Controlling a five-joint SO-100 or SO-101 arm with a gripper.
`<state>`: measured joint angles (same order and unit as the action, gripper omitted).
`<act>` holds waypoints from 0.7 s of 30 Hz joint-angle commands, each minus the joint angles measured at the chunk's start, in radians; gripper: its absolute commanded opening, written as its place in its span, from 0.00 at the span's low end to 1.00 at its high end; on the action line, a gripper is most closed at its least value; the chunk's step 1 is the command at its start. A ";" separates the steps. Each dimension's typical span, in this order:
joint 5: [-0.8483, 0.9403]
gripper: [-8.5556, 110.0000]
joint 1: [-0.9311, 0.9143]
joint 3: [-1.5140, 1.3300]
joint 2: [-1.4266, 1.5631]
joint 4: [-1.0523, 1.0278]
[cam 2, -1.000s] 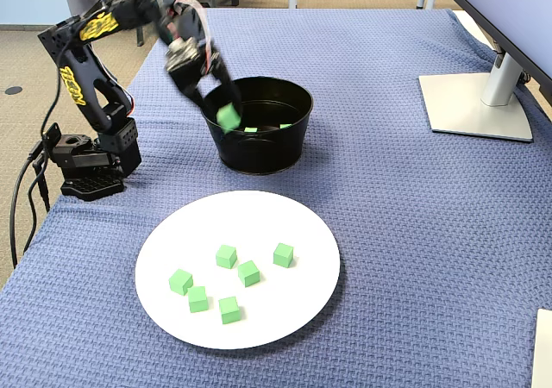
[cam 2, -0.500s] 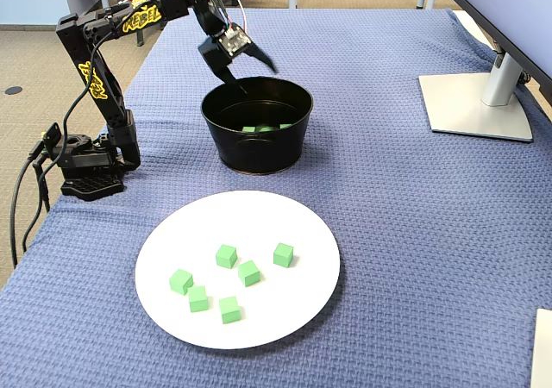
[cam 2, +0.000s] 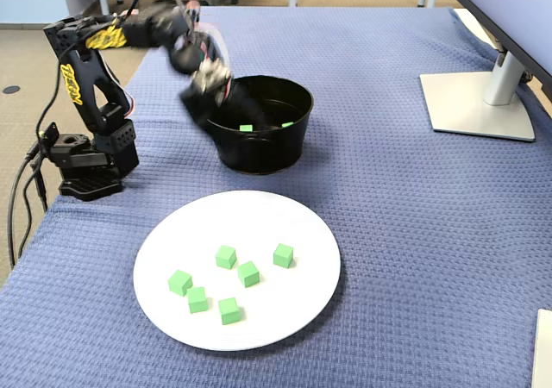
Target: Pick up the green cubes from the white plate and place them in the black recipient
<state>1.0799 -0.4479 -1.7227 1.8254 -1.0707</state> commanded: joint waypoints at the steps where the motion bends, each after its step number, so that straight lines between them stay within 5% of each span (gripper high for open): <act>1: 0.480 0.31 -0.187 -0.043 0.005 0.097; 6: 0.466 0.29 -0.252 -0.043 -0.072 0.166; 14: -0.233 0.22 -0.195 0.084 -0.207 0.018; 21: -0.416 0.22 -0.173 0.186 -0.316 -0.101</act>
<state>0.7486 -0.6489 -1.6659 1.5324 -1.0999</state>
